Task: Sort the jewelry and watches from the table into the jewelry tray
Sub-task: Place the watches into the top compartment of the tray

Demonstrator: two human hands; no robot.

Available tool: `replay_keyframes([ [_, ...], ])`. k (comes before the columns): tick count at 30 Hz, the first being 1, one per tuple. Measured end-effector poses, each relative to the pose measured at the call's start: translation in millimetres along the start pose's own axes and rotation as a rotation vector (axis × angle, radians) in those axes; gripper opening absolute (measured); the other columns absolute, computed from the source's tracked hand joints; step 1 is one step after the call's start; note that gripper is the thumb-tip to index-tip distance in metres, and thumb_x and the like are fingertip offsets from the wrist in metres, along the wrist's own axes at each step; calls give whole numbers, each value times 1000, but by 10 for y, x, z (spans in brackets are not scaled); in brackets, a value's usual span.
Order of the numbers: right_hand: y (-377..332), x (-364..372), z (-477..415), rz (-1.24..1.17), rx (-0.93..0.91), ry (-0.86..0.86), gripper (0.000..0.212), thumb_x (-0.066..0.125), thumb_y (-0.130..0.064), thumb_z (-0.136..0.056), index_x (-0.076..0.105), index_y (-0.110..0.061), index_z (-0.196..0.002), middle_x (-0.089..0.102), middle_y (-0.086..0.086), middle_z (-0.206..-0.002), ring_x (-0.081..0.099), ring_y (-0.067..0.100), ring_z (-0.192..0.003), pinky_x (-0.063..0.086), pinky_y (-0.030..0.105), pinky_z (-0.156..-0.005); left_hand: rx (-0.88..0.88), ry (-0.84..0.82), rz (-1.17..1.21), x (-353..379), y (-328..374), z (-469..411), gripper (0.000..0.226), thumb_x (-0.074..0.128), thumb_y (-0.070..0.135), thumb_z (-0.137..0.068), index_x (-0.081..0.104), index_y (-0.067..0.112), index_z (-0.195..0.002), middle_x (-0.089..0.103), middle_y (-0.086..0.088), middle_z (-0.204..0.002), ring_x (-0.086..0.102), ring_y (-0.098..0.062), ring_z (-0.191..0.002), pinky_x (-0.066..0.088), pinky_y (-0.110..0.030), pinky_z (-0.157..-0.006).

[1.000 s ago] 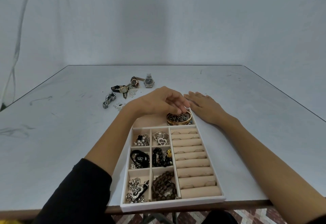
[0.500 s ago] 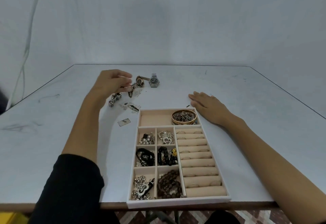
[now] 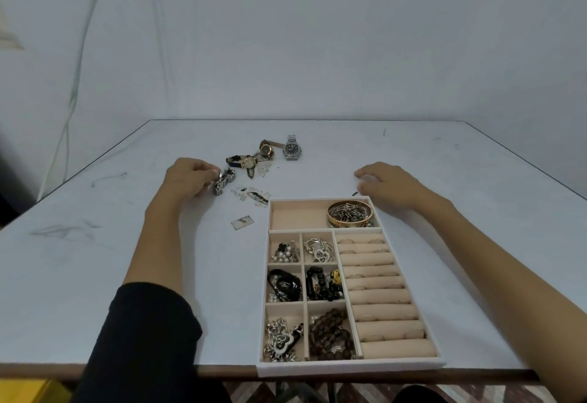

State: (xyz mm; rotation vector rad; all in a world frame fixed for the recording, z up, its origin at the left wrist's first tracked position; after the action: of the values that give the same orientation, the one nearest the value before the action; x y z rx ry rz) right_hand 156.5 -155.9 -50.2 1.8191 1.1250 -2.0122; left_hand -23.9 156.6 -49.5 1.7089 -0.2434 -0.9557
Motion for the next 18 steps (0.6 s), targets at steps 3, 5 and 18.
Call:
replay_keyframes([
  [3, -136, -108, -173, -88, 57, 66, 30, 58, -23, -90, 63, -16, -118, 56, 6, -133, 50, 25, -122, 40, 37, -100, 23, -26, -49, 28, 5, -12, 9, 62, 12, -91, 69, 15, -95, 58, 1, -74, 48, -9, -62, 37, -16, -57],
  [5, -263, -143, -275, -234, 88, 111, 24, 60, -19, -88, 66, -12, -110, 60, 6, -126, 53, 24, -118, 42, 35, -96, 30, -53, -71, 42, 16, -18, 9, 62, 12, -91, 68, 16, -95, 58, 2, -75, 47, -12, -63, 35, -17, -56],
  [18, -780, 148, -873, -335, 223, 81, 22, 59, -27, -88, 55, -6, -91, 54, 11, -98, 52, 29, -93, 44, 34, -78, 41, -98, -231, 207, 88, -25, 25, 62, 36, -90, 66, 19, -108, 59, 1, -107, 52, -19, -103, 40, -32, -91],
])
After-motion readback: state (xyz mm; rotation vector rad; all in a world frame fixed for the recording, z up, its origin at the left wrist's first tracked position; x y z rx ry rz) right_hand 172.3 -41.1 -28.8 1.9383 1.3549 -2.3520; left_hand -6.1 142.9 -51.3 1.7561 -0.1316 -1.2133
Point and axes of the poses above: each hand's wrist, its own z-axis away from the middle knuckle, its own x-axis out of the palm, y = z × x, the point moved 5 cm from there along -z, towards the middle knuckle
